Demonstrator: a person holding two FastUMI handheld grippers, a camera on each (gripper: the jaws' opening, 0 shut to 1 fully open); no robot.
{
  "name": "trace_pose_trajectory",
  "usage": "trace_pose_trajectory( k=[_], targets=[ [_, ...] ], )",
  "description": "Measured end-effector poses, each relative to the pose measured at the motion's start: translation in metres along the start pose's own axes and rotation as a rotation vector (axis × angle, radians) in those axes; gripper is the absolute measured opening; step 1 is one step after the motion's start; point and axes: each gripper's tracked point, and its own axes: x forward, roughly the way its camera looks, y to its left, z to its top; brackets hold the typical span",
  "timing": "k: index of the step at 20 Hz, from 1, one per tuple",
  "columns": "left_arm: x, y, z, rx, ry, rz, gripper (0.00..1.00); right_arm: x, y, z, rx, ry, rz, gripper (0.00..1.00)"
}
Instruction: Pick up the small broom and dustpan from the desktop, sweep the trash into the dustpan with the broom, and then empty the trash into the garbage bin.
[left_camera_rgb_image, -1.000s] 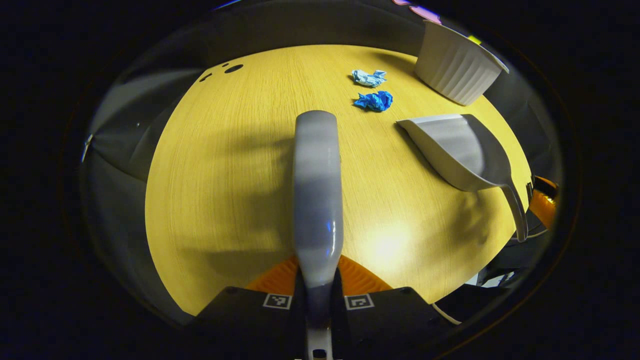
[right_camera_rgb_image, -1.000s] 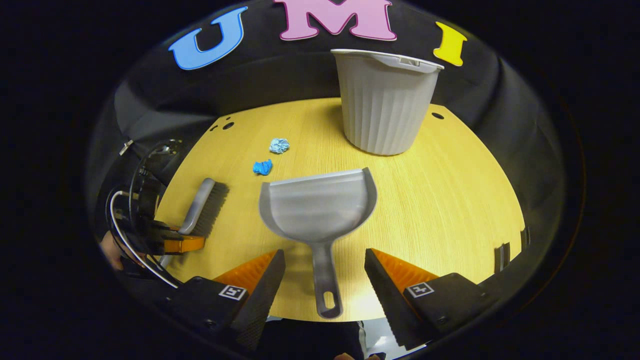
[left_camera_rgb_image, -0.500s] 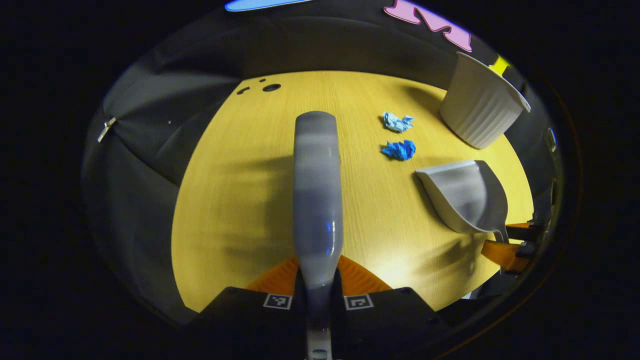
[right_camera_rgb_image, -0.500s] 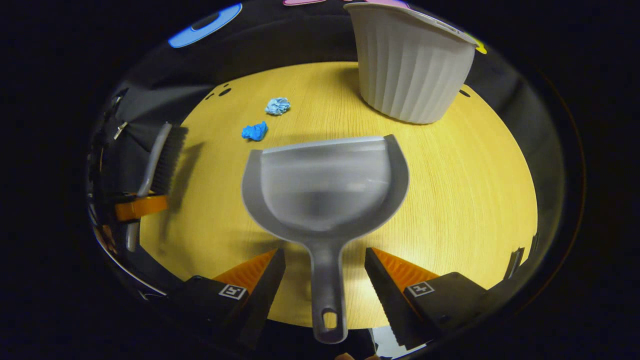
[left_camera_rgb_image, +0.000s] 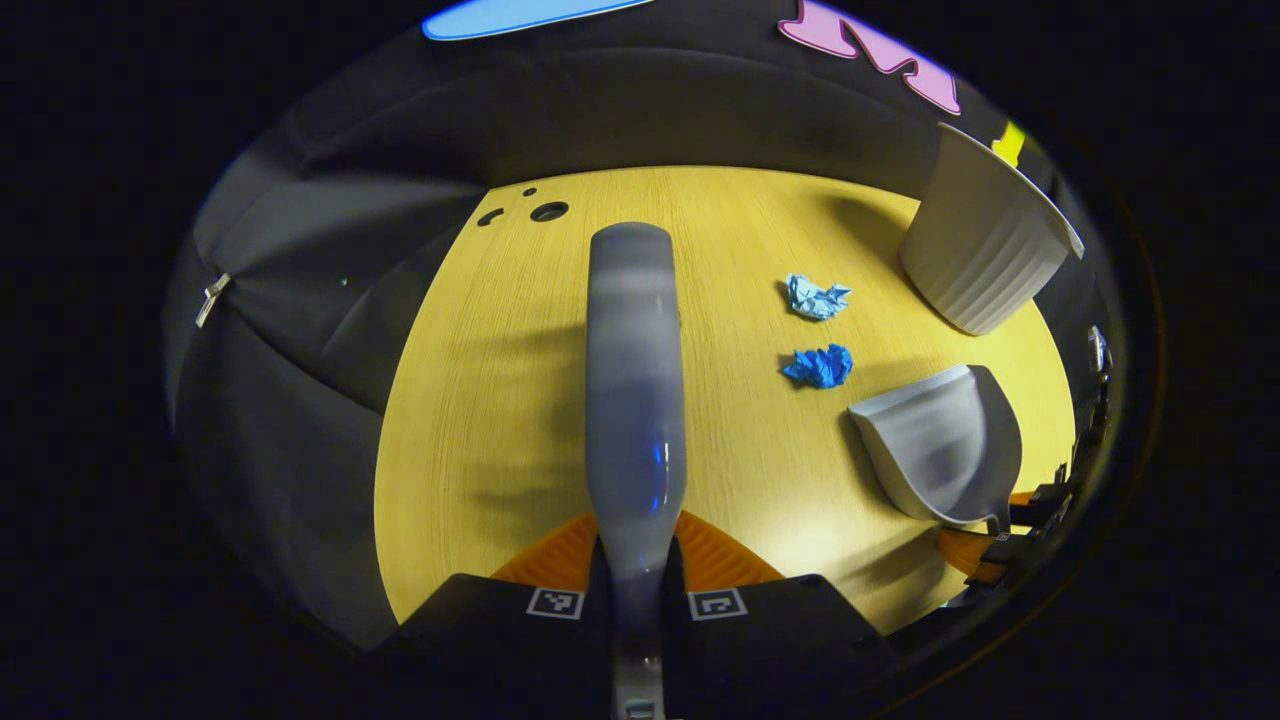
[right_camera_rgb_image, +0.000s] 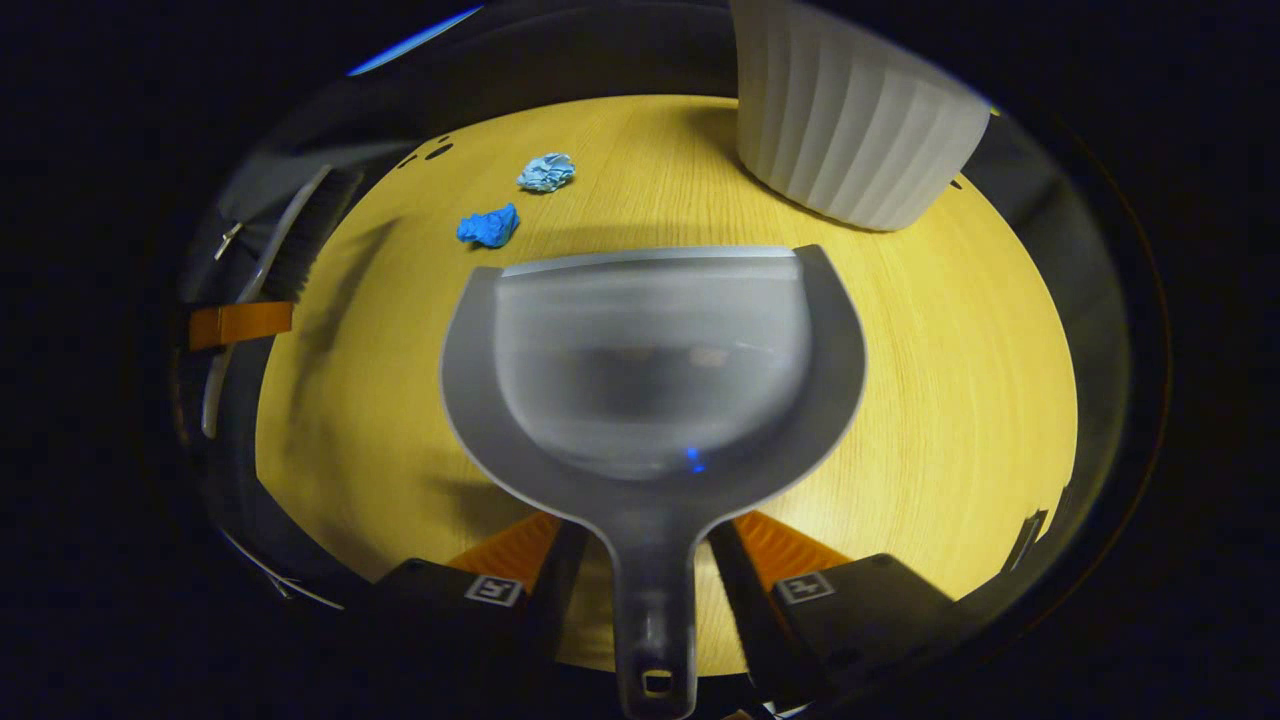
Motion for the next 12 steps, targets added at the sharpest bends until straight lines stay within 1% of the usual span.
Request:
trace_pose_trajectory(
  k=[1, 2, 3, 5, 6, 8, 9, 10, 11, 12],
  targets=[
    [0.002, -0.001, 0.005, 0.011, -0.002, 0.002, 0.23, 0.001, -0.003, -0.001, 0.006, 0.017, -0.001, 0.63],
    [0.004, -0.004, 0.009, 0.019, -0.003, 0.001, 0.23, 0.002, -0.005, 0.001, 0.011, 0.025, -0.003, 0.67],
    [0.008, -0.007, 0.013, 0.021, -0.003, 0.001, 0.24, 0.002, -0.004, 0.002, 0.014, 0.035, 0.014, 0.55],
    [0.018, -0.019, 0.020, 0.032, 0.010, -0.034, 0.23, 0.000, -0.004, 0.001, 0.001, 0.054, 0.053, 0.31],
    [0.025, -0.025, 0.023, 0.050, 0.020, -0.051, 0.23, -0.002, -0.004, -0.001, -0.009, 0.069, 0.073, 0.38],
    [0.040, -0.032, 0.032, 0.111, 0.036, -0.078, 0.23, -0.002, -0.008, -0.001, -0.036, 0.080, 0.116, 0.35],
    [0.048, -0.036, 0.035, 0.122, 0.053, -0.091, 0.23, -0.001, -0.013, -0.001, -0.071, 0.085, 0.127, 0.34],
    [0.054, -0.040, 0.039, 0.131, 0.070, -0.103, 0.23, -0.001, -0.024, -0.001, -0.128, 0.086, 0.118, 0.34],
    [0.063, -0.041, 0.045, 0.149, 0.084, -0.103, 0.23, -0.002, -0.037, 0.004, -0.179, 0.082, 0.114, 0.32],
    [0.071, -0.040, 0.051, 0.177, 0.091, -0.095, 0.24, 0.000, -0.047, 0.005, -0.212, 0.087, 0.114, 0.32]
  ],
)
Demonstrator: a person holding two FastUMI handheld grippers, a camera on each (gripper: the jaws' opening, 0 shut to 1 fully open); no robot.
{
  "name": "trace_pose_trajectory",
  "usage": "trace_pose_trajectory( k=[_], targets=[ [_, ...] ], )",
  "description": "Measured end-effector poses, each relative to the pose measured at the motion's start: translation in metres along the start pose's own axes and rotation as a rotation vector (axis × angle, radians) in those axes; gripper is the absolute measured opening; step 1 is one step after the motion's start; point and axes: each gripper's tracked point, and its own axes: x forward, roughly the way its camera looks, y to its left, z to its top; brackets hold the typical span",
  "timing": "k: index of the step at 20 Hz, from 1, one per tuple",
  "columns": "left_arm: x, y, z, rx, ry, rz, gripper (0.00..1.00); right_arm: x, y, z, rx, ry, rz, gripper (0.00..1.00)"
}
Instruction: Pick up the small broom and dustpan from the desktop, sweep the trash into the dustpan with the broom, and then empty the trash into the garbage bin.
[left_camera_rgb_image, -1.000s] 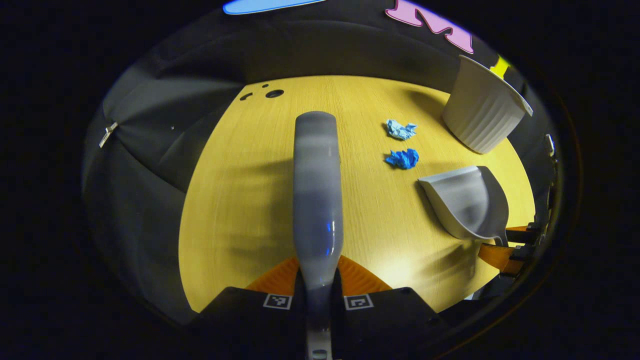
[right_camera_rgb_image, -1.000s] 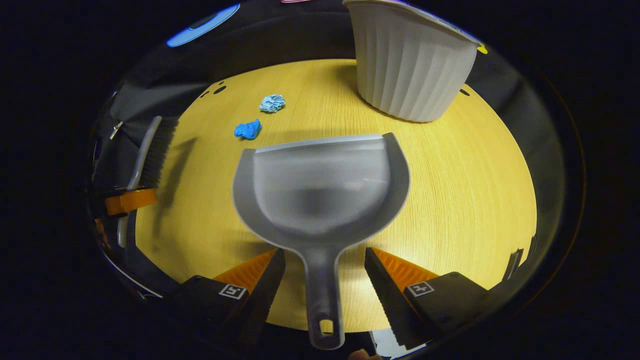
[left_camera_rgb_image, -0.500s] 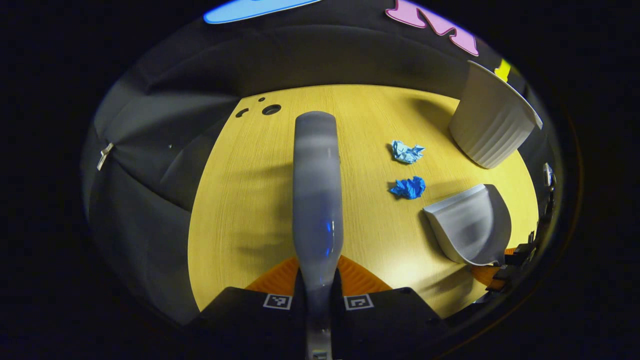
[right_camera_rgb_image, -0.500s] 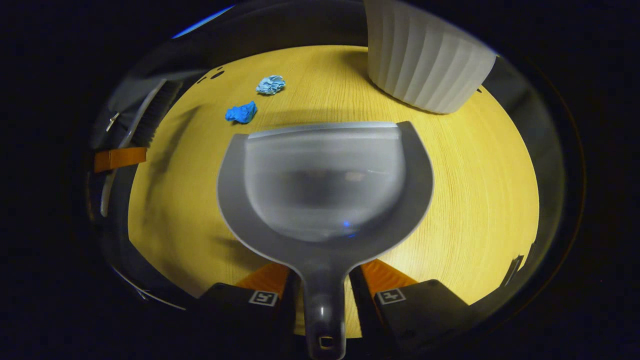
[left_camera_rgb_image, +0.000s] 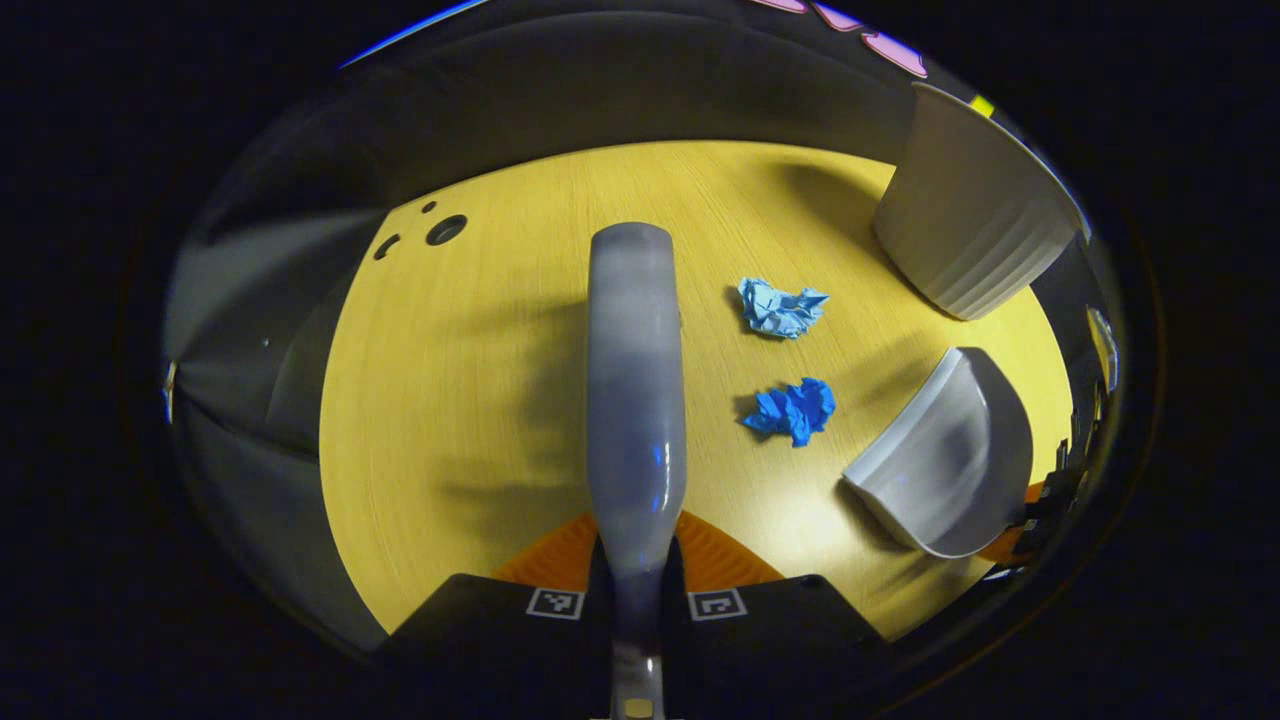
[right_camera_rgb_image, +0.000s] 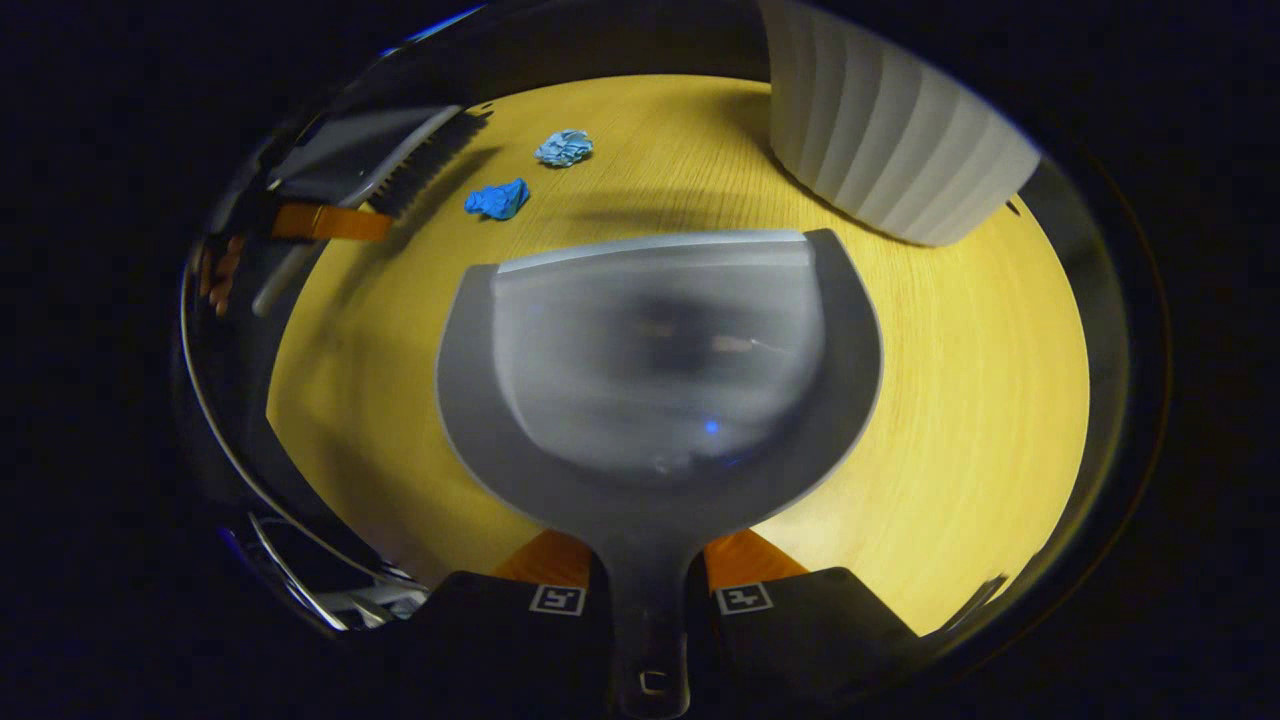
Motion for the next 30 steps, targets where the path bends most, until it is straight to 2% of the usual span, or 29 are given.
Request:
trace_pose_trajectory(
  k=[2, 3, 4, 6, 9, 14, 15, 16, 19, 20, 23, 25, 26, 28, 30],
  targets=[
    [0.014, 0.005, 0.015, 0.055, 0.015, 0.026, 0.24, -0.002, -0.012, 0.001, -0.013, 0.016, 0.021, 0.32],
    [0.020, 0.007, 0.022, 0.077, 0.028, 0.038, 0.20, -0.002, -0.016, 0.002, -0.022, 0.018, 0.028, 0.33],
    [0.028, 0.010, 0.025, 0.110, 0.043, 0.060, 0.23, -0.003, -0.020, 0.004, -0.052, 0.016, 0.026, 0.32],
    [0.040, 0.000, 0.031, 0.180, 0.063, 0.049, 0.24, -0.003, -0.027, 0.007, -0.111, 0.007, 0.020, 0.32],
    [0.047, -0.016, 0.042, 0.258, 0.072, 0.033, 0.23, -0.002, -0.030, 0.009, -0.129, 0.014, 0.040, 0.32],
    [0.043, -0.054, 0.046, 0.398, 0.082, -0.045, 0.23, 0.000, -0.032, 0.010, -0.155, 0.009, 0.055, 0.32],
    [0.041, -0.061, 0.043, 0.405, 0.088, -0.069, 0.27, -0.001, -0.031, 0.012, -0.164, 0.006, 0.055, 0.32],
    [0.037, -0.070, 0.040, 0.404, 0.095, -0.091, 0.24, -0.001, -0.030, 0.011, -0.173, 0.004, 0.058, 0.32],
    [0.026, -0.101, 0.028, 0.375, 0.114, -0.146, 0.24, -0.002, -0.027, 0.011, -0.204, 0.004, 0.073, 0.32],
    [0.023, -0.112, 0.023, 0.368, 0.121, -0.171, 0.27, -0.002, -0.024, 0.010, -0.217, 0.002, 0.078, 0.32],
    [0.009, -0.152, 0.000, 0.395, 0.146, -0.264, 0.24, -0.003, -0.018, 0.011, -0.242, -0.006, 0.089, 0.32],
    [-0.002, -0.176, -0.013, 0.396, 0.145, -0.382, 0.26, -0.003, -0.016, 0.009, -0.238, -0.024, 0.109, 0.32],
    [-0.012, -0.190, -0.016, 0.381, 0.141, -0.450, 0.24, -0.001, -0.018, 0.007, -0.230, -0.033, 0.111, 0.32],
    [-0.031, -0.211, -0.030, 0.360, 0.170, -0.575, 0.23, -0.002, -0.019, 0.007, -0.231, -0.058, 0.089, 0.32],
    [-0.047, -0.217, -0.043, 0.374, 0.197, -0.620, 0.24, -0.002, -0.018, 0.006, -0.241, -0.070, 0.085, 0.32]
  ],
)
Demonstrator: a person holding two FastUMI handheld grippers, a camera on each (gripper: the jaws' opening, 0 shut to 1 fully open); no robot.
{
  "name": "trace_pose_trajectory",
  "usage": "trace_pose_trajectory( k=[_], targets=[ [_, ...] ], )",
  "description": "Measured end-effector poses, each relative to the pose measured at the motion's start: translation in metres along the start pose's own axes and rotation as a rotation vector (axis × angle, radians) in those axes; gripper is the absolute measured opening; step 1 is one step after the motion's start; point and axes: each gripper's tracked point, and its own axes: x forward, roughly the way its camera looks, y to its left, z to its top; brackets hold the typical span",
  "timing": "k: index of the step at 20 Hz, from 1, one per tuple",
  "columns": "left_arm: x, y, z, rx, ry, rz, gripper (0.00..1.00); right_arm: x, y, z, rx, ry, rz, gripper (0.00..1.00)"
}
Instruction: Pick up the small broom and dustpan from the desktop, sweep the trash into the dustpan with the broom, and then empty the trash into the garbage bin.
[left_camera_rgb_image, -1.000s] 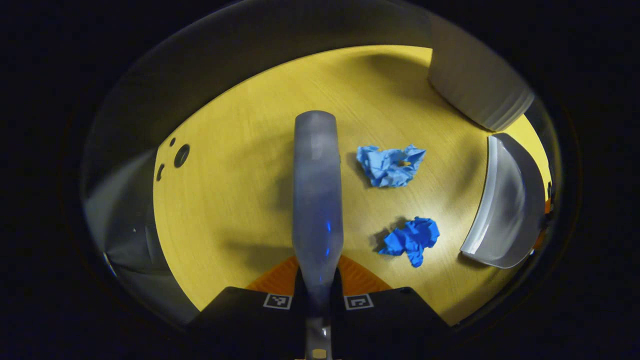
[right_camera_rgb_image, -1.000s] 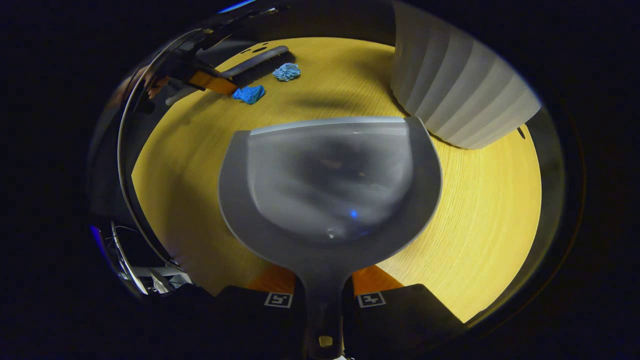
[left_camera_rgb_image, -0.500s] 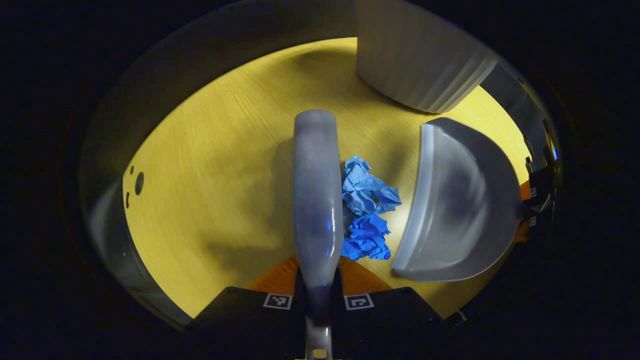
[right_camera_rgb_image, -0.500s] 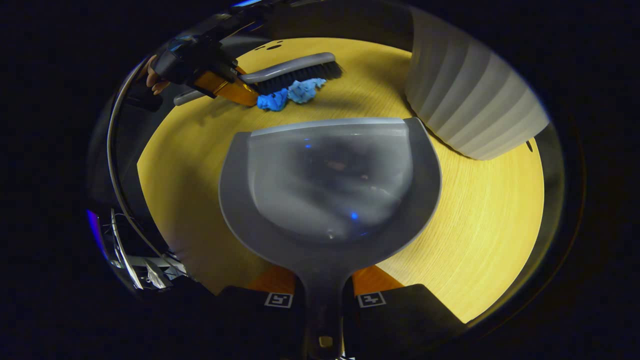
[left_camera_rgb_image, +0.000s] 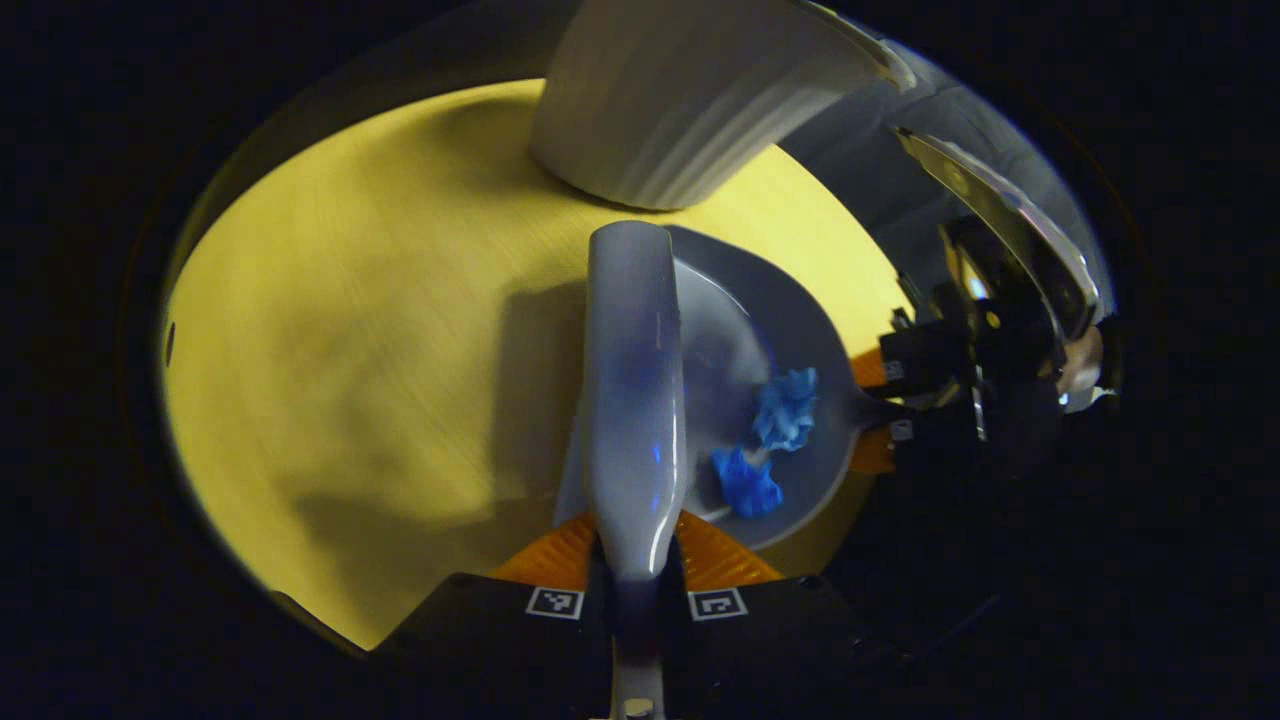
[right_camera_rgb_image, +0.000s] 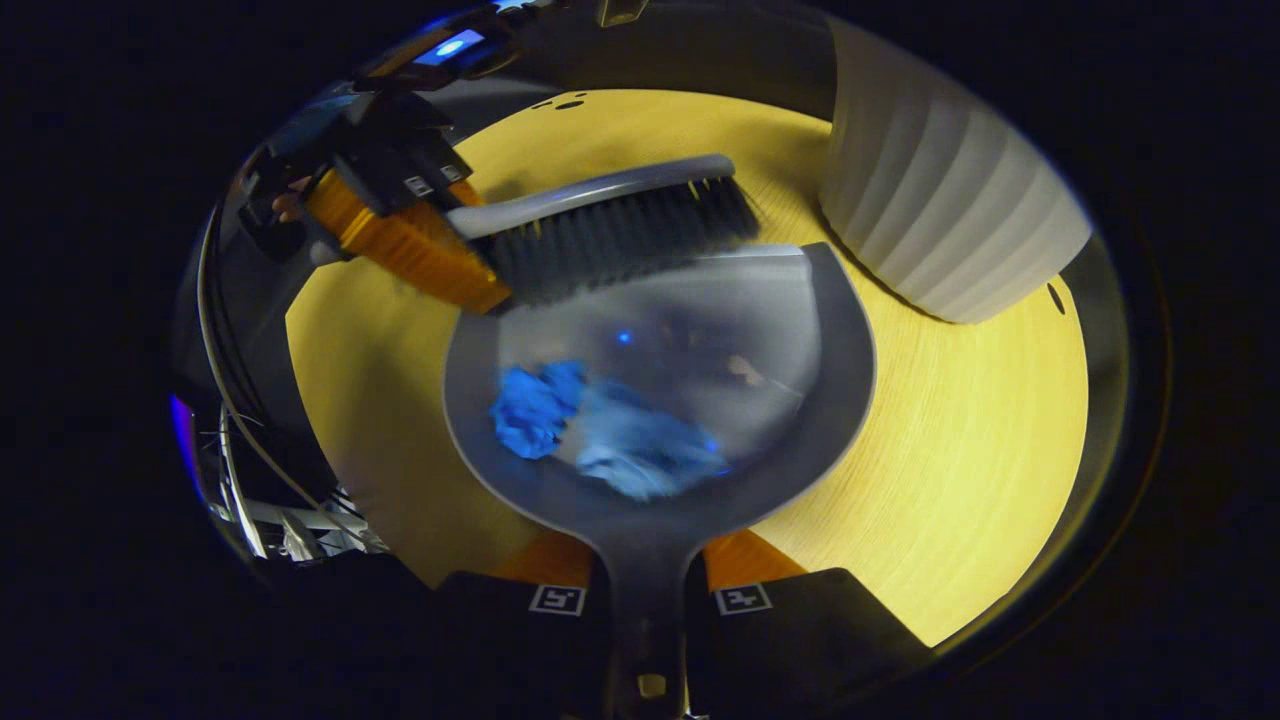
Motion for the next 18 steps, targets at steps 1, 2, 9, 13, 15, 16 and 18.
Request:
trace_pose_trajectory(
  k=[1, 2, 9, 13, 15, 16, 18],
  targets=[
    [-0.003, -0.005, -0.002, 0.001, -0.007, 0.000, 0.24, -0.001, 0.000, -0.002, 0.003, -0.001, 0.000, 0.31],
    [-0.007, -0.009, -0.003, -0.011, -0.019, 0.021, 0.24, 0.000, 0.000, -0.002, 0.011, 0.000, -0.003, 0.32],
    [-0.045, 0.018, -0.030, -0.139, -0.171, 0.228, 0.24, -0.013, -0.001, -0.004, 0.060, -0.020, -0.049, 0.32],
    [-0.056, 0.060, -0.089, -0.194, -0.200, 0.330, 0.24, -0.022, -0.005, 0.003, 0.040, -0.024, -0.111, 0.32],
    [-0.057, 0.078, -0.123, -0.210, -0.206, 0.368, 0.24, -0.032, -0.008, 0.009, 0.018, -0.030, -0.144, 0.32],
    [-0.057, 0.080, -0.139, -0.229, -0.209, 0.369, 0.24, -0.037, -0.008, 0.012, 0.018, -0.028, -0.157, 0.32],
    [-0.059, 0.072, -0.159, -0.281, -0.214, 0.335, 0.24, -0.037, -0.004, 0.016, 0.057, -0.049, -0.152, 0.32]
  ],
)
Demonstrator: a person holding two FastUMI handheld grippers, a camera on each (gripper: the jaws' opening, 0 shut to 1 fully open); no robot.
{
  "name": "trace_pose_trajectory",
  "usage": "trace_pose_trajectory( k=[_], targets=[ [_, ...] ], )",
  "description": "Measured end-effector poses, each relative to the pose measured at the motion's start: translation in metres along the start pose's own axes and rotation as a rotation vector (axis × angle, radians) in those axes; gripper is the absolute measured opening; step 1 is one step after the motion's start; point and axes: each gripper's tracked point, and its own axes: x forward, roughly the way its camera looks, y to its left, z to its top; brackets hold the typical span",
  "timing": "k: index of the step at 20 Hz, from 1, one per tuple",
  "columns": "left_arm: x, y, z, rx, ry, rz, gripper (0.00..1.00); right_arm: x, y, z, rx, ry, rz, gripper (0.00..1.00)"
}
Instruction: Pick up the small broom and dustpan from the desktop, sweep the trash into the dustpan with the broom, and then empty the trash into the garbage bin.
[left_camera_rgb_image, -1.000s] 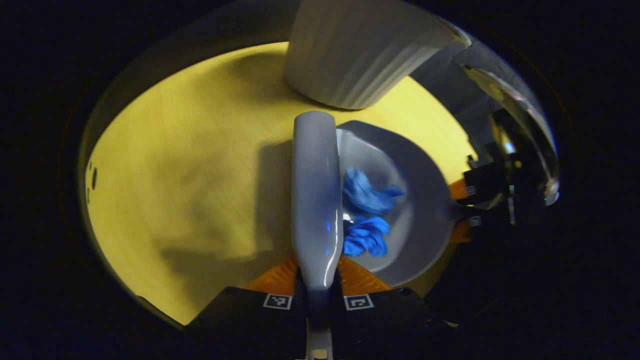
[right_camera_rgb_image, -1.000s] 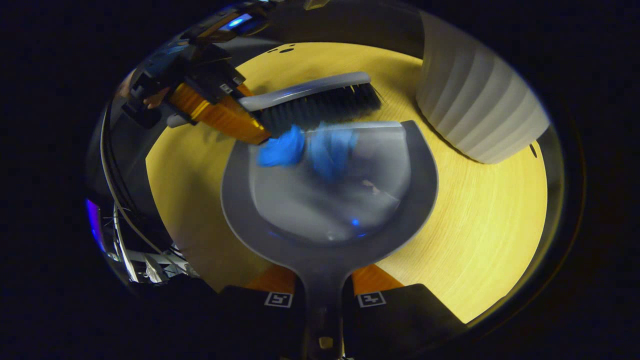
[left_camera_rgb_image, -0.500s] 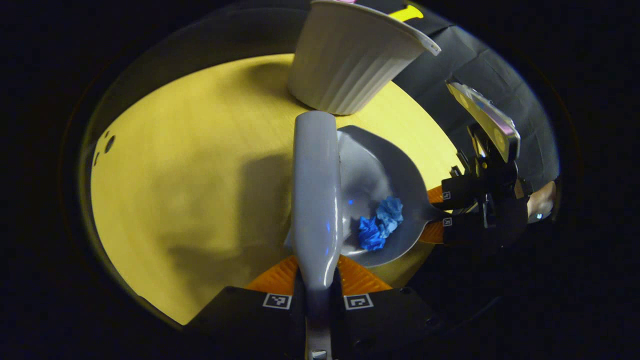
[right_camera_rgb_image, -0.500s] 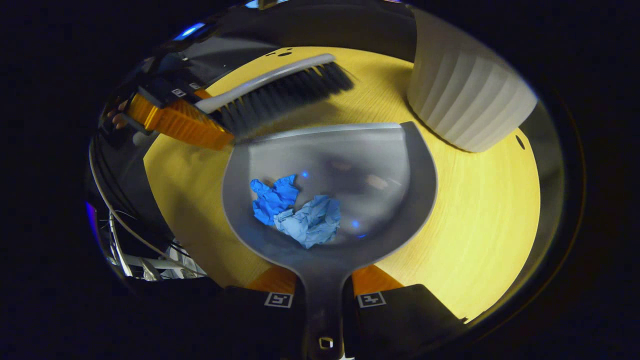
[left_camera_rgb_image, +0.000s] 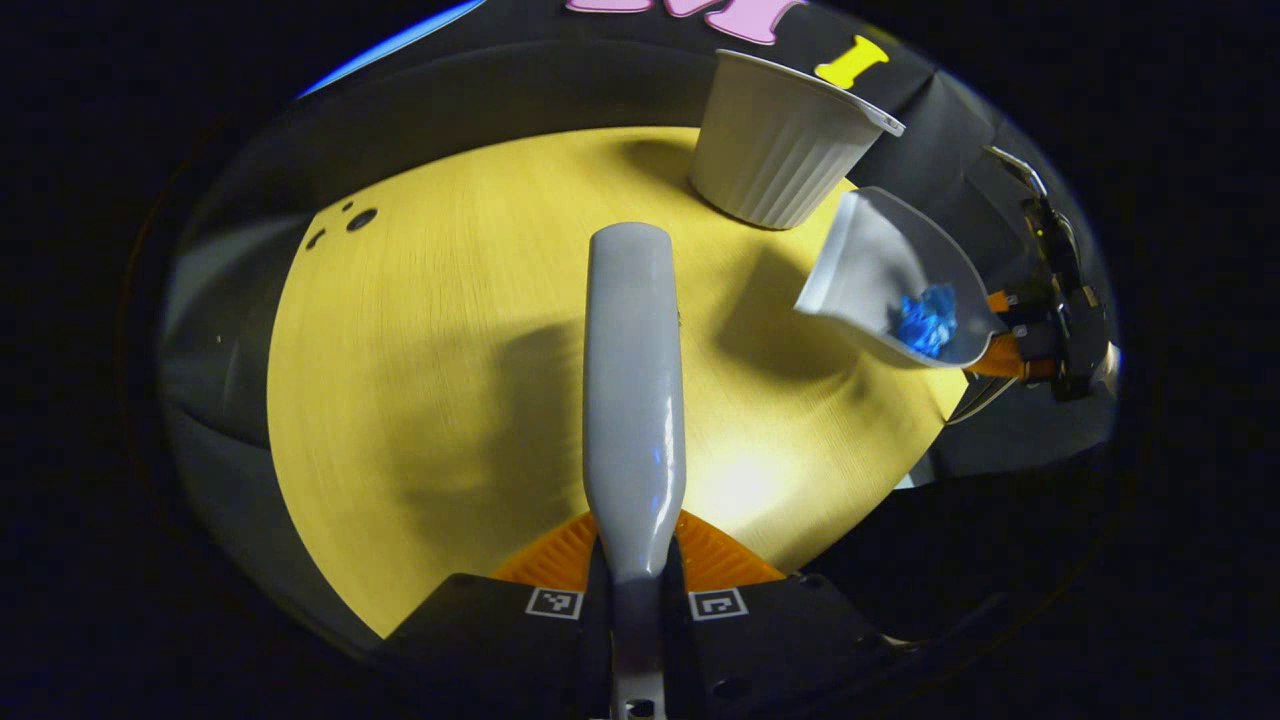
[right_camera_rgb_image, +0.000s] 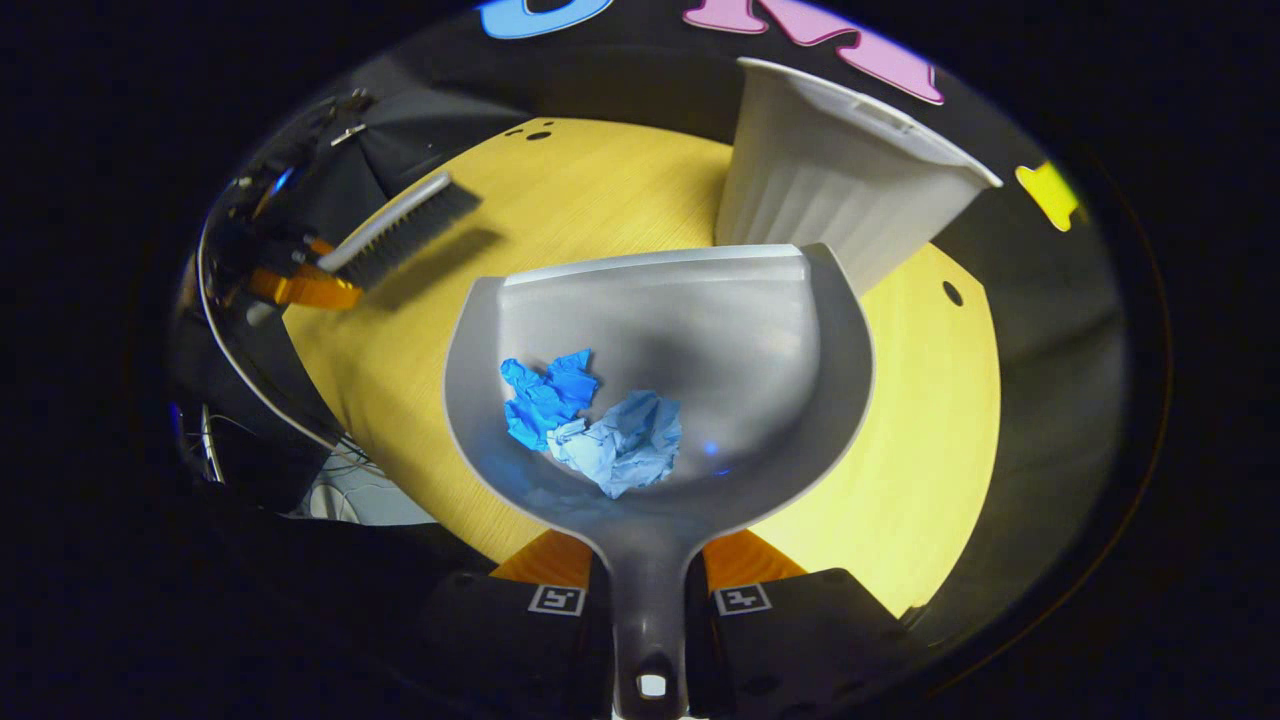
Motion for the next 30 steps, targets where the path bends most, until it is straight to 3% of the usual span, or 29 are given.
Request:
trace_pose_trajectory(
  k=[4, 9, 12, 13, 18, 19, 26, 30],
  targets=[
    [0.013, 0.004, -0.037, -0.064, 0.033, 0.000, 0.24, -0.007, -0.001, 0.000, 0.090, -0.039, 0.021, 0.32],
    [0.023, 0.004, -0.065, -0.156, 0.052, -0.062, 0.27, -0.005, -0.001, 0.000, 0.174, -0.078, 0.022, 0.32],
    [0.016, 0.008, -0.076, -0.166, 0.049, -0.048, 0.21, -0.002, 0.000, 0.000, 0.261, -0.102, 0.019, 0.32],
    [0.014, 0.013, -0.079, -0.176, 0.047, -0.047, 0.27, -0.002, 0.000, 0.004, 0.286, -0.127, 0.014, 0.32],
    [0.003, 0.022, -0.080, -0.220, 0.037, -0.019, 0.21, 0.001, -0.007, 0.007, 0.278, -0.227, -0.100, 0.32],
    [0.000, 0.026, -0.078, -0.219, 0.032, -0.009, 0.28, 0.004, -0.009, 0.007, 0.275, -0.240, -0.126, 0.32],
    [-0.016, 0.033, -0.061, -0.216, -0.002, 0.022, 0.21, 0.000, -0.024, 0.005, 0.160, -0.260, -0.290, 0.32],
    [-0.023, 0.030, -0.053, -0.211, -0.006, 0.037, 0.28, 0.009, -0.039, 0.000, 0.078, -0.264, -0.421, 0.32]
  ],
)
